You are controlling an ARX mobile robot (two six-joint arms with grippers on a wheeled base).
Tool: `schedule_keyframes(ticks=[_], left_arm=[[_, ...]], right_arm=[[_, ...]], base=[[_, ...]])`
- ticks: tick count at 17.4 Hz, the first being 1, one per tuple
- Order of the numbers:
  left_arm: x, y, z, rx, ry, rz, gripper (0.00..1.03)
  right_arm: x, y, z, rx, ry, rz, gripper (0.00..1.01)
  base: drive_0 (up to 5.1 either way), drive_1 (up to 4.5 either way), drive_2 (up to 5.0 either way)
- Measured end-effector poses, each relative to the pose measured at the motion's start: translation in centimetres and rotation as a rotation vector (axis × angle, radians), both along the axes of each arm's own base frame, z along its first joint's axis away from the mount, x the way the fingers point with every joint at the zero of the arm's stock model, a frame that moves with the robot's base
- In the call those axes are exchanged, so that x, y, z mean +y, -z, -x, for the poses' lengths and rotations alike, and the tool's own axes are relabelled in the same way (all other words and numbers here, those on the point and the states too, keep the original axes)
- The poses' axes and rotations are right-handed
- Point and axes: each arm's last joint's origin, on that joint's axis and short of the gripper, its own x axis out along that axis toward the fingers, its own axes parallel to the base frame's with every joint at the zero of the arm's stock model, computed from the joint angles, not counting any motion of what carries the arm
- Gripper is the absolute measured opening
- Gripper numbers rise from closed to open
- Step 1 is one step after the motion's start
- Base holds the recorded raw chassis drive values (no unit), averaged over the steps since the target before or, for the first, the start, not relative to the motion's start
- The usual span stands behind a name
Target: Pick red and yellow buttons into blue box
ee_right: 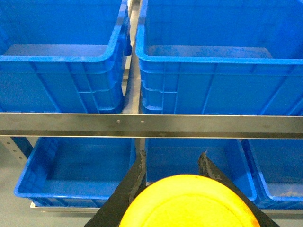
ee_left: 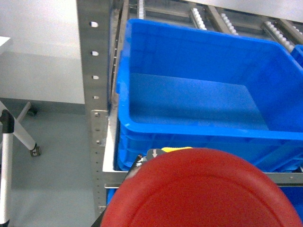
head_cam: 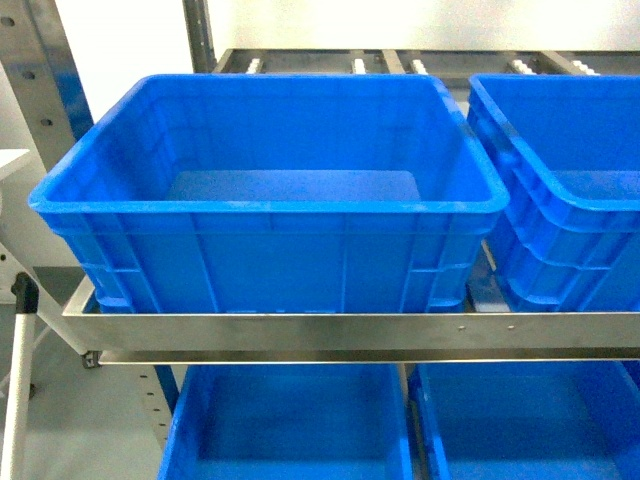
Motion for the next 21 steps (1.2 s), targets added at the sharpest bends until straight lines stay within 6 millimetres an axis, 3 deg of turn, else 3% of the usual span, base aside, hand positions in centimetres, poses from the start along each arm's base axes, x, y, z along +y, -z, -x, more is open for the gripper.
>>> schedule_keyframes(ticks=[21], left_arm=[[-0.01, 0.00, 0.00, 0.000, 0.001, 0.000, 0.25]], right_arm=[[0.00, 0.01, -0.01, 0.001, 0.000, 0.000, 0.28]], base=[[4.6, -3.27, -1.2]])
